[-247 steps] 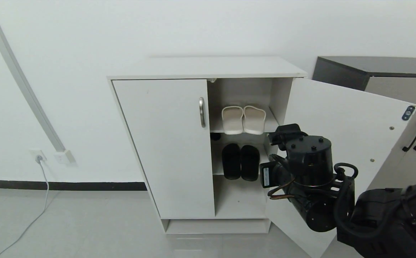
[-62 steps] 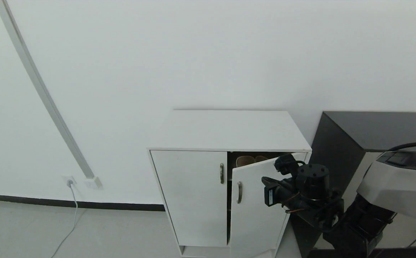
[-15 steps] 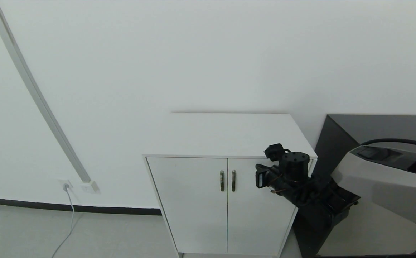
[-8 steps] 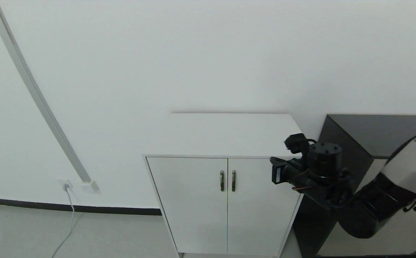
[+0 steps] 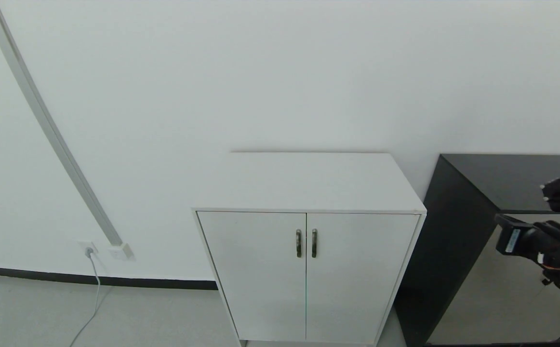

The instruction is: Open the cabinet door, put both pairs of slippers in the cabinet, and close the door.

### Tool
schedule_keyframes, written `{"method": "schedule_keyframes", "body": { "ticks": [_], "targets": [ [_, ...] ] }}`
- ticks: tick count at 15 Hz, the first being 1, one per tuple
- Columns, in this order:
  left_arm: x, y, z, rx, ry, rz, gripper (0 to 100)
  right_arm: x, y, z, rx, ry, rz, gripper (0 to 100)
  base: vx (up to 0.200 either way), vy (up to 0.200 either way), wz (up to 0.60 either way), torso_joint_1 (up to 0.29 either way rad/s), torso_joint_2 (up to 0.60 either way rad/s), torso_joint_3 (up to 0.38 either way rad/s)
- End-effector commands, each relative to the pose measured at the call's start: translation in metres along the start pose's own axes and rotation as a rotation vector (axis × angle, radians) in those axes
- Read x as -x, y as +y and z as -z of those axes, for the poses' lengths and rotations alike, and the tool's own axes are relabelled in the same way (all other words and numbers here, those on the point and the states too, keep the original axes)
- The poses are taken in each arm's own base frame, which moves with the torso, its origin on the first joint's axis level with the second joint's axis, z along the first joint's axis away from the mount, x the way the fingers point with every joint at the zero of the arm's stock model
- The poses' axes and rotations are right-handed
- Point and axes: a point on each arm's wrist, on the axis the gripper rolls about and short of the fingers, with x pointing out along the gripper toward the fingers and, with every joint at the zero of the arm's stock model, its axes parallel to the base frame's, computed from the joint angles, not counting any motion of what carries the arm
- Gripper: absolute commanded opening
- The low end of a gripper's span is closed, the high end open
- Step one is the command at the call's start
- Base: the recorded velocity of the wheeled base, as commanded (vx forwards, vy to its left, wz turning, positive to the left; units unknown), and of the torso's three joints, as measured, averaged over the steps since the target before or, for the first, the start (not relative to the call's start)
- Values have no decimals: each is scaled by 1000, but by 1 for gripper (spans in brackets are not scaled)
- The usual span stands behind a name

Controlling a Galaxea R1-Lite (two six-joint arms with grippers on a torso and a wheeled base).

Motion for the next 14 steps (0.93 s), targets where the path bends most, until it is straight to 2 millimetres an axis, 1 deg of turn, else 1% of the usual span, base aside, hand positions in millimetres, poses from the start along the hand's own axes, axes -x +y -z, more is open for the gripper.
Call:
{"method": "schedule_keyframes", "body": {
  "ticks": [1,2,4,5,7,10,14],
  "targets": [
    [0,0,0,0,1,0,0,37,-20,4,-5,-17,59,0,0,0,0,0,0,0],
    [0,0,0,0,-1,0,0,51,-22,12,-1,3,45,0,0,0,0,0,0,0],
    [0,0,0,0,-1,0,0,64,-23,20,2,17,38,0,0,0,0,0,0,0],
    [0,0,0,0,-1,0,0,78,-24,29,26,39,36,0,0,0,0,0,0,0],
    [0,0,0,0,1,0,0,93,-25,31,28,49,36,0,0,0,0,0,0,0],
    [0,0,0,-1,1,0,0,121,-26,36,33,89,8,0,0,0,0,0,0,0],
    [0,0,0,-1,-1,0,0,162,-29,54,34,150,-45,0,0,0,0,0,0,0]
  ]
}}
